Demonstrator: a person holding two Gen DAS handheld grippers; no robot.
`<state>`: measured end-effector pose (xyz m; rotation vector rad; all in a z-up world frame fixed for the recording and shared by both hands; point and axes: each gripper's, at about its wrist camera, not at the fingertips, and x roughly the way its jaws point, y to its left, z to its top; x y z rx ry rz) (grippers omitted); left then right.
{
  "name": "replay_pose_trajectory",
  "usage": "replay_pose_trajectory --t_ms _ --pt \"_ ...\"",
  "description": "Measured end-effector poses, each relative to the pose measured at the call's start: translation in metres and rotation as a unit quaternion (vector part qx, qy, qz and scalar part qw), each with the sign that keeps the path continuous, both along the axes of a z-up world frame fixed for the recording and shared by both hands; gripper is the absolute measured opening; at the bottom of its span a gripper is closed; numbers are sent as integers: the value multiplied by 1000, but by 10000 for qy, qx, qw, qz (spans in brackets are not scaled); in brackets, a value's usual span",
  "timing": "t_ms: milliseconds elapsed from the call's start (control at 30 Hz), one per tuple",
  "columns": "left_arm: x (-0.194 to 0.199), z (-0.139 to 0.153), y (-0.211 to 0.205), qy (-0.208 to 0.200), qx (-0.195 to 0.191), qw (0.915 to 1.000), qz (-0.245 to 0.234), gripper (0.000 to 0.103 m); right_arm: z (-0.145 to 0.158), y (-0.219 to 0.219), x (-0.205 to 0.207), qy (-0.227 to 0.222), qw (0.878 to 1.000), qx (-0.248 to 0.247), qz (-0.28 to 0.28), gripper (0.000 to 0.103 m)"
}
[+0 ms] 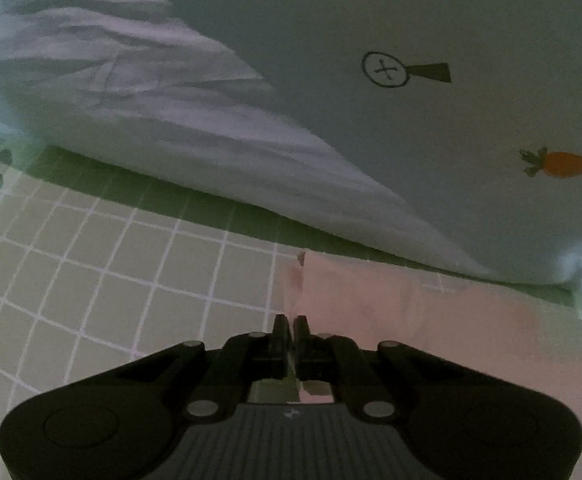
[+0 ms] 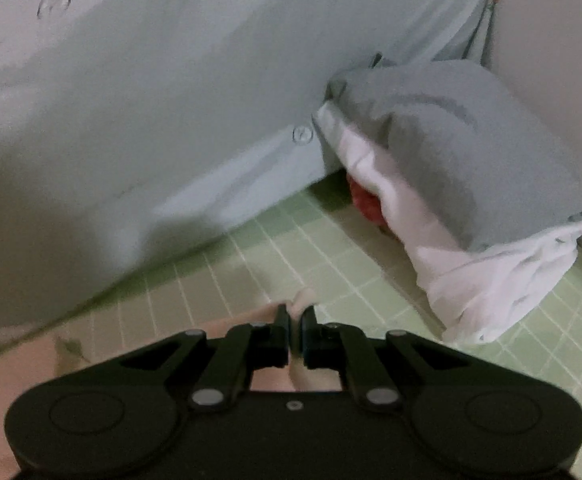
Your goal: Fold clothes
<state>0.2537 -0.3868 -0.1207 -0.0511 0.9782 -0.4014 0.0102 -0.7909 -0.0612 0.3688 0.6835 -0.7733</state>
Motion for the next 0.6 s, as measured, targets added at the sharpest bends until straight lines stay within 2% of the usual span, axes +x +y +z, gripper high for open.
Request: replay_pose_trajectory --t_ms 67,100,133,167,200,233,300,367,600 --pt "-6 6 0 -117 189 9998 -21 34 -6 5 3 197 9998 1 21 19" --pt "-10 9 2 -160 259 9995 -26 56 -8 8 2 257 9997 0 -11 41" --pt "-16 13 6 -215 294 9993 -1 72 -8 13 0 257 9997 0 -13 52" --pt "-23 16 11 -273 324 9991 30 77 -8 20 -2 220 9998 -9 38 55" --pt "-29 20 15 -332 353 9988 62 82 -8 28 -5 194 9997 -26 113 66" --pt "-36 24 20 -390 383 9985 94 85 -8 38 -7 181 9996 -81 177 83" --pt "-52 29 31 -429 503 9977 166 91 -9 64 -11 151 9990 -233 337 103" --pt "-72 34 43 -440 631 9968 213 93 -11 96 -16 111 9974 -265 654 103" --pt "-158 31 85 -139 845 9963 -43 94 -28 213 -38 293 9877 342 1499 103"
